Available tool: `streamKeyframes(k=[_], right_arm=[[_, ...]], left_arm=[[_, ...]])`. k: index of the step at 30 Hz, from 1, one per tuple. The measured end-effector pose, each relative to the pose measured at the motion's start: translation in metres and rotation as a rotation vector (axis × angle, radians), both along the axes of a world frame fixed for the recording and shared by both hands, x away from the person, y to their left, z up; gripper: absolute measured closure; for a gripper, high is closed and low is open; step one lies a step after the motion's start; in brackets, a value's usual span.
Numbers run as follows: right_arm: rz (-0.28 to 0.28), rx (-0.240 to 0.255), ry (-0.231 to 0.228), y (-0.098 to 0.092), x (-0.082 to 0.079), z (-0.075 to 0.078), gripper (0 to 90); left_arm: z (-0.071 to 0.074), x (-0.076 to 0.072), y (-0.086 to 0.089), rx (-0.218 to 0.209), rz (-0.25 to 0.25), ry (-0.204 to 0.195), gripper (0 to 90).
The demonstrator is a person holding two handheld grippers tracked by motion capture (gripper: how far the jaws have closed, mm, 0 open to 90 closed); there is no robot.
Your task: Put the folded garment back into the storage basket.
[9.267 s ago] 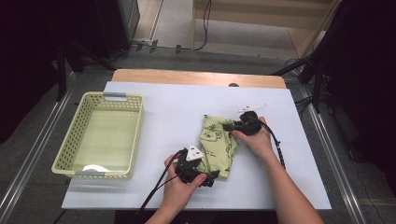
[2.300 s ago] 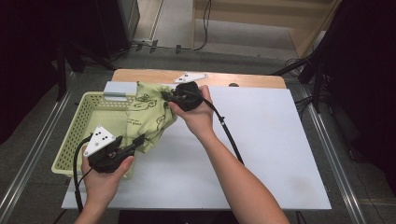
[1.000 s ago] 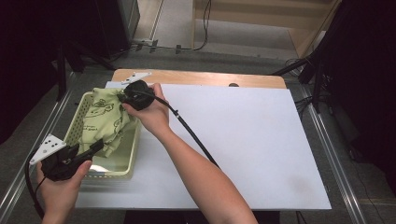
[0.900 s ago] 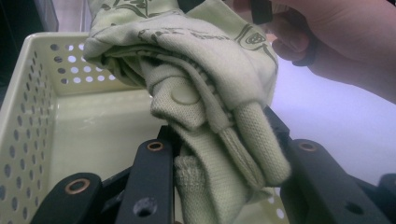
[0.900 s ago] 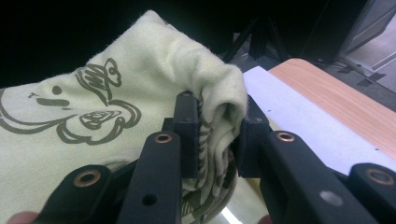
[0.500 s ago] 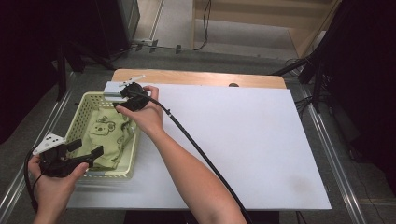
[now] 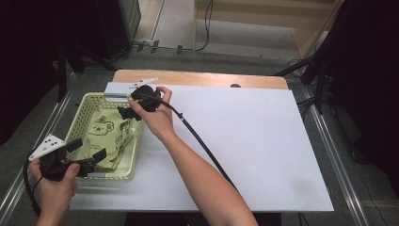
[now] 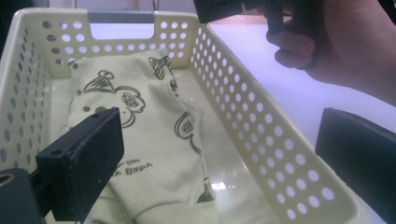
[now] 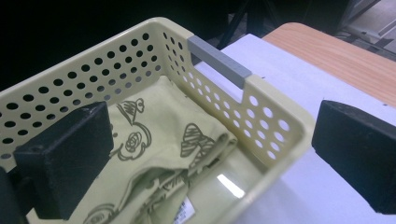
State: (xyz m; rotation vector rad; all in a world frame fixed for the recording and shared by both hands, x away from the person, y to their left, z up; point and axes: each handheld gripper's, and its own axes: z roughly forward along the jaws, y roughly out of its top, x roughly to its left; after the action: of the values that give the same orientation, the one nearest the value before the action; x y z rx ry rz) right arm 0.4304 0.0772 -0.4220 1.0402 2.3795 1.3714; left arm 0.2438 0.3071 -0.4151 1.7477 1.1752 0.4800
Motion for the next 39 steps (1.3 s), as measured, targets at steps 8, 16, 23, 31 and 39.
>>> streamKeyframes(k=[8,16,23,31,39], right_arm=[[-0.037,0.015,-0.035,-0.035,-0.010,0.006,0.0],[-0.048,0.025,-0.084,-0.069,-0.022,0.015,0.0],[-0.080,0.042,-0.113,-0.110,-0.036,0.020,0.0],[-0.152,0.043,-0.132,-0.170,-0.049,0.019,0.0],[-0.224,0.049,-0.141,-0.222,-0.062,0.016,0.0]], left_arm=[[0.006,0.014,-0.009,0.026,-0.002,0.053,16.1],[0.006,0.037,-0.025,0.101,-0.039,0.143,45.6],[0.004,0.060,-0.033,0.201,0.006,0.187,56.5],[-0.013,0.088,-0.044,0.288,-0.001,0.298,62.7],[-0.026,0.102,-0.052,0.364,0.003,0.422,64.1]])
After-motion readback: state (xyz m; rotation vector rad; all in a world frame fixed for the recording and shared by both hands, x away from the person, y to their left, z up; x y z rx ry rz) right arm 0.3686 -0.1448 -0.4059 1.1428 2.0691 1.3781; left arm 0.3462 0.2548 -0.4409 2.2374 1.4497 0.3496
